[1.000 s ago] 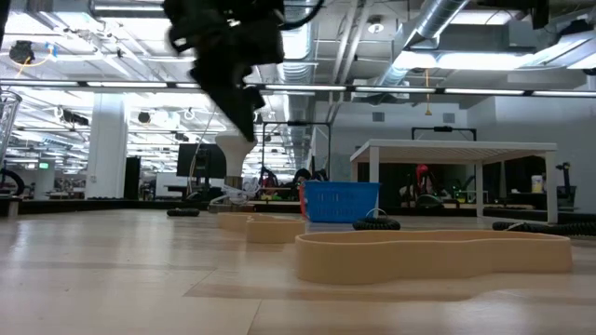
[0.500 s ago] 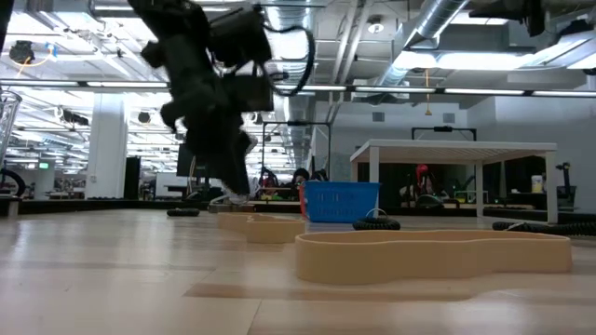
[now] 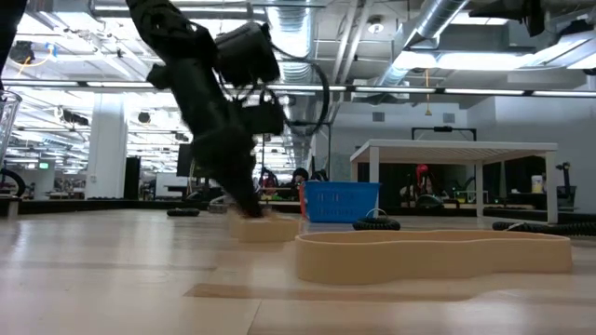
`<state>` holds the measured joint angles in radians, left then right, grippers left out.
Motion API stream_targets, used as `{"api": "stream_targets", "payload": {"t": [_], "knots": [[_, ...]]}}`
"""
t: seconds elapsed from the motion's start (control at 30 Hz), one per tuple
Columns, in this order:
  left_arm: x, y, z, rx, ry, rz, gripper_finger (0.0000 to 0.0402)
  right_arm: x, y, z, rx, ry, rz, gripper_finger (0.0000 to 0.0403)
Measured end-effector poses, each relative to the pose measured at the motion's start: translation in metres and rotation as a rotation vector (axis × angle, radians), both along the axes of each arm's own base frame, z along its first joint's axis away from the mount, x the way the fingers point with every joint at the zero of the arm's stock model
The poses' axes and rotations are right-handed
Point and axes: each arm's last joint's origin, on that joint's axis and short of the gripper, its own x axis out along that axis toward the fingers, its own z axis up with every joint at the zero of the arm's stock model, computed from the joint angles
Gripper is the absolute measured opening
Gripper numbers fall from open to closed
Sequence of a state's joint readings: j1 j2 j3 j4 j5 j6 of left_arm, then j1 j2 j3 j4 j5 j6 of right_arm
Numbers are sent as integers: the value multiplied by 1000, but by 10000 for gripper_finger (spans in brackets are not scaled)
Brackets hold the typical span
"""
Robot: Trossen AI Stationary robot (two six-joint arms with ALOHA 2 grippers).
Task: Pick & Place Office Desk Supplies
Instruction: Put the brown rubber band into the orange basket
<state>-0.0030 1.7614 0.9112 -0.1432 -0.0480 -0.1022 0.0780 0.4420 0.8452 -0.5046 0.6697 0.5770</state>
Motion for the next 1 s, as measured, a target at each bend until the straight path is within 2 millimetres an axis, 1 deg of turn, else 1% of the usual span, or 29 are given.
{"api": "stream_targets", "payload": {"t": [0.13, 0.2, 0.27, 0.37, 0.4, 0.47, 0.53, 0.6, 0.67, 0.73, 0.83, 0.9, 1.0], "knots": [[7, -7, 46, -190, -289, -132, 1, -1, 0, 1, 1, -18, 0, 224], [10, -7, 71, -280, -453, -139, 1, -2, 0, 2, 1, -22, 0, 224], [14, -1, 92, -330, -625, -85, 1, -4, 0, 2, -2, -26, 1, 224], [19, 23, 109, -335, -831, 123, 1, -8, 0, 3, -3, -39, 12, 224], [19, 33, 113, -302, -879, 215, 1, -9, 0, 3, -4, -42, 13, 224], [17, 55, 117, -177, -909, 402, 1, -12, -1, 4, -12, -51, 16, 224], [14, 77, 119, -39, -887, 542, 1, -14, -1, 5, -17, -64, 16, 224], [12, 99, 126, 61, -858, 635, 1, -16, -1, 6, -23, -72, 16, 224], [11, 121, 130, 132, -827, 681, 1, -16, -1, 6, -30, -73, 16, 224], [12, 141, 127, 155, -776, 705, 0, -16, -1, 6, -36, -73, 16, 224], [19, 169, 123, 91, -777, 732, 0, -16, -1, 7, -37, -74, 15, 224], [28, 181, 120, 50, -786, 730, 0, -16, -1, 7, -36, -73, 15, 224], [42, 190, 117, 60, -776, 729, 0, -16, -1, 8, -36, -85, 14, 224]]}}
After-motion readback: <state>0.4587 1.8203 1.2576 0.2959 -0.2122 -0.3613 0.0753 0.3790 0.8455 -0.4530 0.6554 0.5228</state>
